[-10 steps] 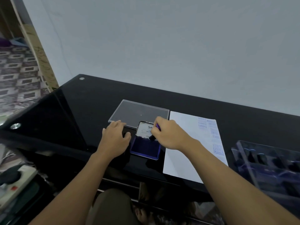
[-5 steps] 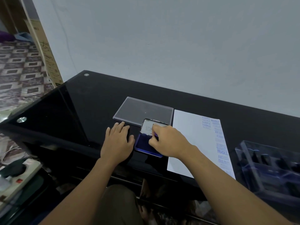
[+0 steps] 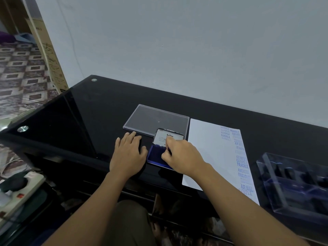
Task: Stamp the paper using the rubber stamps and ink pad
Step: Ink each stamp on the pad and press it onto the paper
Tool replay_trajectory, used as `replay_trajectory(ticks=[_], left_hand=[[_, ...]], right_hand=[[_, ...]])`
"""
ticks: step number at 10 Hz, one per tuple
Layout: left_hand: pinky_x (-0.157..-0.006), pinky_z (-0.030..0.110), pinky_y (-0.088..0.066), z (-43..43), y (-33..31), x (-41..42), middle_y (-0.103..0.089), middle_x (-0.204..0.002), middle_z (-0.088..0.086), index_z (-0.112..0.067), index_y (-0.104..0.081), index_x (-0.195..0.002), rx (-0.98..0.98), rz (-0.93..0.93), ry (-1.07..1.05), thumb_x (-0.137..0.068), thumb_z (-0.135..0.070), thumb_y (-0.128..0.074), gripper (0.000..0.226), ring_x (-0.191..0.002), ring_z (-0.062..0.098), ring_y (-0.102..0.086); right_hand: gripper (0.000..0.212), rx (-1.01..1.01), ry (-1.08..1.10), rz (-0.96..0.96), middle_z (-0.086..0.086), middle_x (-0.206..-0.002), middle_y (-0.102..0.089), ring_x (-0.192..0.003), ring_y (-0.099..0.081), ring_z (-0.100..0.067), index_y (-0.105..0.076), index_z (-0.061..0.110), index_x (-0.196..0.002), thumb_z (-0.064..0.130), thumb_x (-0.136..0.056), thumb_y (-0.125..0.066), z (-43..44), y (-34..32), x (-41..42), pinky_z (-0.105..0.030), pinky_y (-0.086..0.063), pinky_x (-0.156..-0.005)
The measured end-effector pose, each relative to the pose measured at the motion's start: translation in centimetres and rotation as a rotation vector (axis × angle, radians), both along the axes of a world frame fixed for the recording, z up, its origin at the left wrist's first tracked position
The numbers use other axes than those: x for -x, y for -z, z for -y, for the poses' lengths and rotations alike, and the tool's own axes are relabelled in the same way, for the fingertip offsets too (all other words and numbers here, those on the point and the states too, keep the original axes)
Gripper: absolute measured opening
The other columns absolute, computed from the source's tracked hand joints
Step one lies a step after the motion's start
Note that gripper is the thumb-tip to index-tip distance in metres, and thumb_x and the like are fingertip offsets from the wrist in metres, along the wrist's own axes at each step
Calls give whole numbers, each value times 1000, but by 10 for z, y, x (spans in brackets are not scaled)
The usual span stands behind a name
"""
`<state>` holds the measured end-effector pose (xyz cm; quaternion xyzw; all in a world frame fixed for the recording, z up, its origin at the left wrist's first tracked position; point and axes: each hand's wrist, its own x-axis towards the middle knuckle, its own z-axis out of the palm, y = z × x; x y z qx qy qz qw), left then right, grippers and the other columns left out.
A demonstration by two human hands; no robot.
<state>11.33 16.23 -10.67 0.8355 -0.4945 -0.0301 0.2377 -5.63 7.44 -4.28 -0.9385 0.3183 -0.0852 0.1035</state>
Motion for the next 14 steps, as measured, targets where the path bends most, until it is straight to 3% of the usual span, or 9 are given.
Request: replay_trajectory(ticks=[5,6,8,9,10,11,13,14], left_hand=[[-122,47,-9,1,-1,1,-32,-157,6,-14,-44,-143,5,8,-5,-99,-35,-42,49,-149,21,-16],[-122,46,-8,0,-1,2,-31,-158,6,-14,-43,-144,-3,8,-7,-99,-35,-41,49,-150,20,-15],[-122,46,-10,1,-1,2,-31,-158,6,-14,-44,-143,-5,9,-5,-99,-35,-42,49,-149,20,-16],[-122,46,-9,0,-1,2,-31,-158,6,-14,-44,-143,-8,6,-4,-99,-35,-42,49,-149,20,-15],[-122,46,-8,0,-2,2,-30,-158,6,-14,-43,-144,-9,3,-4,-100,-35,-42,49,-150,20,-15],[-122,46,-10,1,-2,2,-31,-158,6,-14,-44,-143,-11,15,-2,-99,-35,-42,49,-149,20,-16],[-122,46,-9,1,-4,3,-31,-158,5,-14,-44,-143,-14,-7,0,-99,-34,-43,48,-149,19,-15],[-121,46,-8,3,-7,2,-32,-157,5,-14,-46,-142,-21,-42,-14,-98,-32,-47,48,-149,20,-18]], right_hand=[[13,-5,1,7,3,-76,-56,-66,-54,-20,-44,18,-89,28,-95,-49,1,1,0,-25,-35,-49],[12,-5,9,7,0,-79,-62,-68,-57,-21,-46,18,-90,29,-94,-49,2,2,0,-29,-44,-53],[13,-21,-2,9,3,-82,-64,-70,-57,-18,-45,20,-90,30,-95,-51,2,3,0,-27,-46,-53],[12,-20,-8,5,5,-79,-58,-69,-55,-17,-44,21,-90,29,-96,-50,2,1,0,-23,-37,-50],[12,-12,-5,5,3,-77,-58,-67,-55,-18,-45,19,-89,28,-95,-50,2,1,0,-25,-38,-49],[13,-13,0,7,1,-80,-63,-69,-58,-19,-46,18,-90,29,-94,-51,2,2,-1,-29,-46,-52],[14,3,-17,8,4,-74,-54,-62,-48,-14,-42,19,-87,28,-95,-50,2,0,-1,-23,-31,-49],[15,-2,-13,10,2,-72,-55,-62,-51,-17,-44,18,-87,28,-95,-50,2,-1,-1,-26,-34,-49]])
